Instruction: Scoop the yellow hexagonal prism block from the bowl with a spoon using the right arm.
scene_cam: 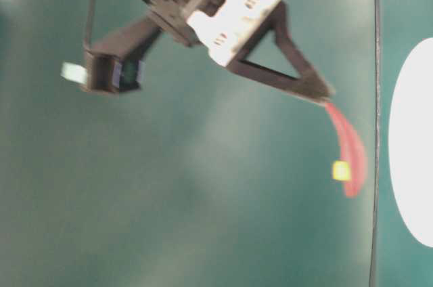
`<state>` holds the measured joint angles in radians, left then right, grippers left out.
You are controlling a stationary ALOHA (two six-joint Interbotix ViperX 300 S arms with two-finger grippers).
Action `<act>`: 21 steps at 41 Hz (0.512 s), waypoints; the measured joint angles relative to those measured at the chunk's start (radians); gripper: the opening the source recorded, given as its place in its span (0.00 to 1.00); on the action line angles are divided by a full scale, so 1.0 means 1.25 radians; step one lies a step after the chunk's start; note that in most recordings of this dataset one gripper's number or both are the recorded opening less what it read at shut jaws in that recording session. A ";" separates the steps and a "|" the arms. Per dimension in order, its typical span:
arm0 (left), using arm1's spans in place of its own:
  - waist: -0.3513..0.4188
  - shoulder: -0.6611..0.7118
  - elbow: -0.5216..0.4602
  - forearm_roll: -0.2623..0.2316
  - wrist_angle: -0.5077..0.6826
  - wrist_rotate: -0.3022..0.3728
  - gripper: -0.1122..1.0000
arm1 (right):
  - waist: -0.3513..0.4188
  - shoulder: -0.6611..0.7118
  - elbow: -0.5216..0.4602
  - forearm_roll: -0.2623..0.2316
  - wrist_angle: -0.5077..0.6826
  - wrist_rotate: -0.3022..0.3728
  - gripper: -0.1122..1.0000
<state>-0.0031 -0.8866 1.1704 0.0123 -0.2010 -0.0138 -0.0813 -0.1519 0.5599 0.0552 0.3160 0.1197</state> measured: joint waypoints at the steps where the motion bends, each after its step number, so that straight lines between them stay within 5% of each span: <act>1: 0.000 0.000 0.000 -0.001 0.000 0.000 0.09 | 0.000 -0.007 0.001 0.000 0.000 0.000 0.32; 21: 0.000 -0.001 0.000 -0.001 -0.004 0.000 0.09 | 0.000 -0.123 0.065 -0.001 -0.016 0.004 0.32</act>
<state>-0.0031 -0.8882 1.1704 0.0107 -0.2056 -0.0138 -0.0813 -0.3053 0.6412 0.0537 0.2961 0.1243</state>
